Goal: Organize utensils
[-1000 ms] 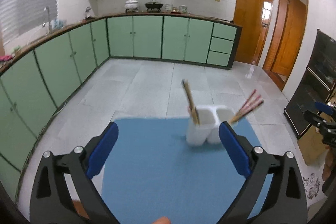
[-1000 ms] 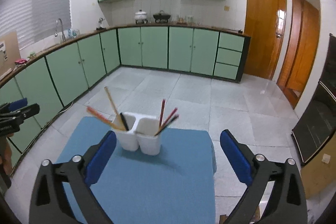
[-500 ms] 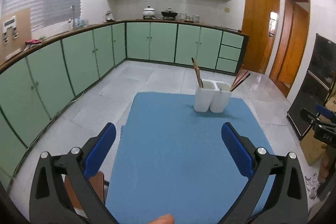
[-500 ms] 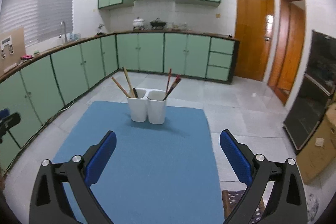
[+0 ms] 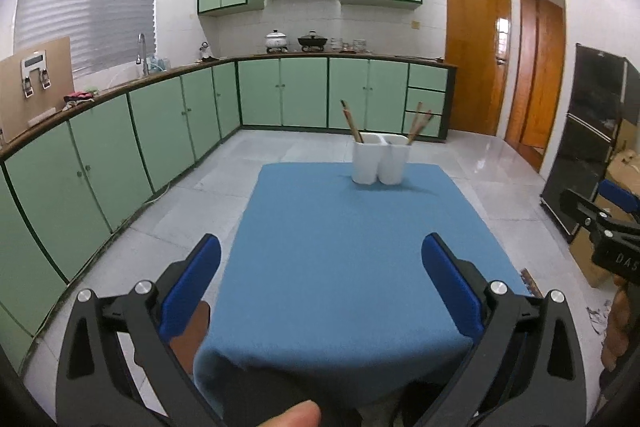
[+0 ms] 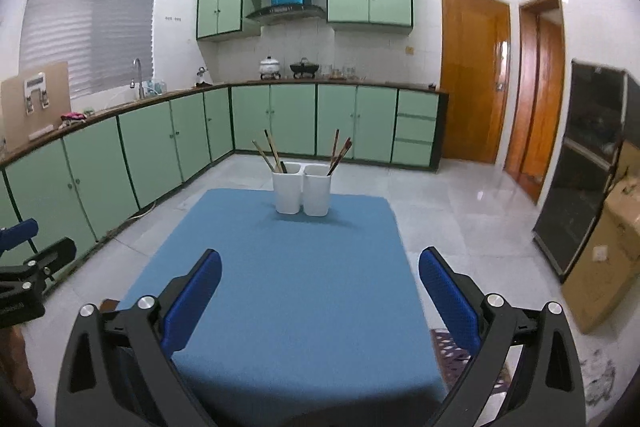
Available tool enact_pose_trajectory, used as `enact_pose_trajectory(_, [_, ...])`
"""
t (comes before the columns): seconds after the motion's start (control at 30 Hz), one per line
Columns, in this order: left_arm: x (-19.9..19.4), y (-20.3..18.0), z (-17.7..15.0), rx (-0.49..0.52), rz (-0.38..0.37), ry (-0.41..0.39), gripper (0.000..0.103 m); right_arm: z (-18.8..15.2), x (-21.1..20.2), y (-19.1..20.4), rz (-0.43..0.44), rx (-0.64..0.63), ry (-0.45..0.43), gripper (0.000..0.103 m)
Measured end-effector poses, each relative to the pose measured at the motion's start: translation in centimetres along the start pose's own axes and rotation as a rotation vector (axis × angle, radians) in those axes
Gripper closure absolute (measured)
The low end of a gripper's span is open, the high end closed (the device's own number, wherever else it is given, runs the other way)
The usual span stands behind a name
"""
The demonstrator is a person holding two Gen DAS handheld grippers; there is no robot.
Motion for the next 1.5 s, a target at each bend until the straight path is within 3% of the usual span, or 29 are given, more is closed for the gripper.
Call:
enact_pose_trajectory(0.13, [-3.7,-1.5,-1.7,0.004,0.021,-0.025,0.006,-1.0,-3.1,0.2,0.0,0.007,-0.012,0.006])
enact_pose_trajectory(0.23, [-6.3,-2.3,-2.7,0.02,0.089,-0.043,0.005,-1.7,-5.1,0.3,0.009,0.017,-0.005,0.006])
enact_pose_trajectory(0.33, [-8.6,-2.3,-3.6,-0.033,0.052,-0.037,0.005,-2.1,-7.1,0.3,0.002,0.021,-0.02,0.006])
enact_pose_trajectory(0.47, [-11.7,-2.3,-4.4,-0.057,0.06,-0.045,0.006,-2.5,-9.5,0.4,0.016,0.018,-0.038,0.006])
enact_pose_trajectory(0.9, [-20.7,-1.6,-6.3,-0.062,0.141,-0.117,0.005,-4.8,-15.4,0.5,0.024,0.019,-0.088,0.006])
enact_pose_trajectory(1.2, [-23.4,-2.3,-6.9,-0.065,0.168,-0.152,0.006,-5.2,-17.0,-0.2,0.011,0.029,-0.108,0.006])
enact_pose_trajectory(1.5, [-23.1,-1.7,-6.8,-0.08,0.185,-0.159,0.006,-5.5,-17.1,-0.4,0.01,0.035,-0.099,0.006])
Point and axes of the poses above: each gripper's, at about its wrist camera, not at the fingertips, and x roughly the way its jaws point, y to its left, z to its top, the point moved 3 cm from there along x, roughly the way its jaws point, and after that the axes turned 3 degrees about -z, right-handed, at the moved point
